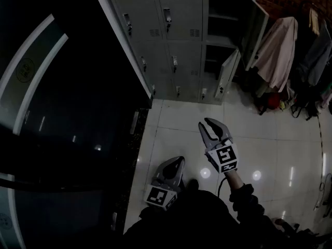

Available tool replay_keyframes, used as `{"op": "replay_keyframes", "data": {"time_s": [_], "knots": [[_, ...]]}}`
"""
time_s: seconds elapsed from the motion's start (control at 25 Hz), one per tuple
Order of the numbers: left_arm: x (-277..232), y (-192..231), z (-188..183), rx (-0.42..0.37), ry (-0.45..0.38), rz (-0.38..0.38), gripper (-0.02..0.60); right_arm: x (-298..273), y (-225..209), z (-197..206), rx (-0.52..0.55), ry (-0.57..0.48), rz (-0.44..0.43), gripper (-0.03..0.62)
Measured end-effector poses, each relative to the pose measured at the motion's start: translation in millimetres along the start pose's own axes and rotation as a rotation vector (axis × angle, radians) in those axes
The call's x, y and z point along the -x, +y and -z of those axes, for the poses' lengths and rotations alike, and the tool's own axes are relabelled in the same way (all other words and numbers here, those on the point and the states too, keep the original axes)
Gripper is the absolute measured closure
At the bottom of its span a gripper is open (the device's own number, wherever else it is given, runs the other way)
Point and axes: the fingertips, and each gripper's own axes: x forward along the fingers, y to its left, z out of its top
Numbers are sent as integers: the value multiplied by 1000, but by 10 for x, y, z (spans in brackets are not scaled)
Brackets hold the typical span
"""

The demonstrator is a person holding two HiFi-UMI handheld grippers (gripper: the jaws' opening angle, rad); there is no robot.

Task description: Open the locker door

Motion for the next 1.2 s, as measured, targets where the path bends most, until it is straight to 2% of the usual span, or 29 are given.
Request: {"op": "replay_keyframes", "data": {"time_s": [0.16,0.36,0.56,0.68,0.96,1.2], "knots": [[-56,495,80,33,17,-51,563,-594,-253,-209,-34,-61,-7,517],[-350,1281,59,57,4,-107,561,-1593,-524,-350,-29,-63,-38,516],[-814,2139,-183,73,-16,-99,557,-2630,-824,-608,11,-71,-24,513],[-1001,2655,-413,76,-41,-89,521,-3339,-1005,-769,6,-62,-13,513],[-1295,3696,-657,110,-51,-102,502,-4580,-1575,-1078,10,-46,77,502],[-1630,4239,-761,133,-48,-136,503,-5457,-2312,-1184,26,-35,181,467]]}}
